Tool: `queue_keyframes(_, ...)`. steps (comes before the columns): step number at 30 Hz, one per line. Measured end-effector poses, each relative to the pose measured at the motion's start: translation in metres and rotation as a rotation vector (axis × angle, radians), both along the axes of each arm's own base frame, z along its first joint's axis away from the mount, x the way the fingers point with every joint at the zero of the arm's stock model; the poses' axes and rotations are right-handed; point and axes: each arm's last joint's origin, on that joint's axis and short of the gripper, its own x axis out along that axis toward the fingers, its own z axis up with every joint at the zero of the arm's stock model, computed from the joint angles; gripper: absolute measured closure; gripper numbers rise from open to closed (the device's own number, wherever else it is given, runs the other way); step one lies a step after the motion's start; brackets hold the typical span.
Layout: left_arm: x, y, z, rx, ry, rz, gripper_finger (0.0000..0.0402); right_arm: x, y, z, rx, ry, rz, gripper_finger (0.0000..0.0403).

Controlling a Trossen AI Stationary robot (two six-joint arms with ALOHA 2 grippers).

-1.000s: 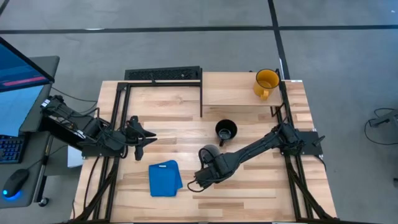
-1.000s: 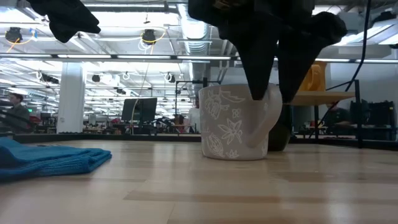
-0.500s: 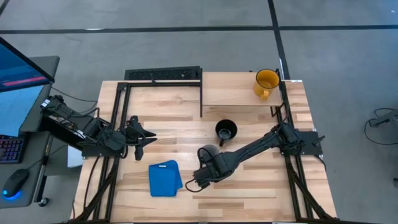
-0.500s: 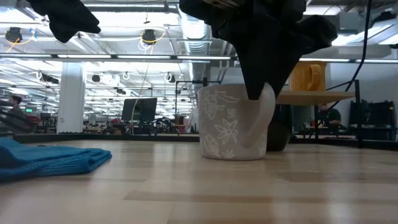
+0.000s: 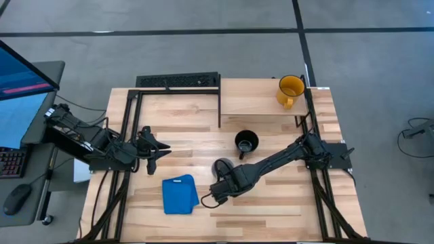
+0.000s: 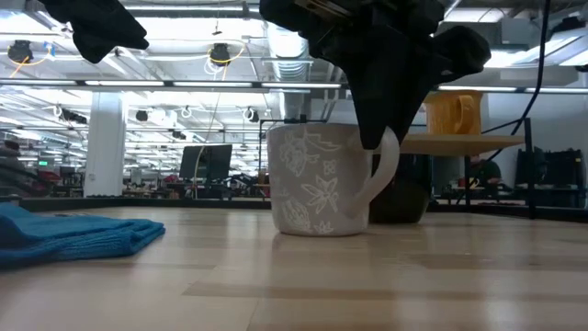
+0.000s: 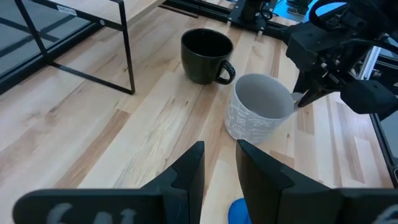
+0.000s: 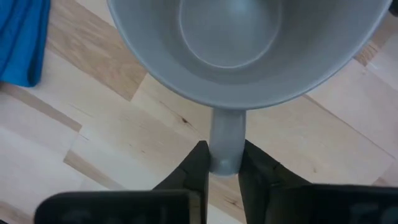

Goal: Stack small to large cups/mugs on shelf
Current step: Put the gray mug on the shelf

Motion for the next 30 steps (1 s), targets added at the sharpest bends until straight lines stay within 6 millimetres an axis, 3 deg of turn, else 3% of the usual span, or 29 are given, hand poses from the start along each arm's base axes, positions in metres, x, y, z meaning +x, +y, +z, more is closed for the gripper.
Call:
queue_keyframes(7, 0.000, 0.000, 0.000, 0.000, 0.001, -0.001, 0.0319, -0.001, 0.000, 0.006, 0.008, 0.003, -0.002, 0.0333)
queue_keyframes(20, -0.001, 0.000, -0.001, 0.006, 0.014, -0.002, 0.0319, 0.004, -0.005, 0.064, -0.003, -0.064, 0.026, 0.0333)
queue_keyframes(30, -0.001, 0.000, -0.002, 0.009, 0.020, -0.002, 0.0319, -0.004, -0.030, 0.101, -0.103, -0.025, -0.007, 0.0333)
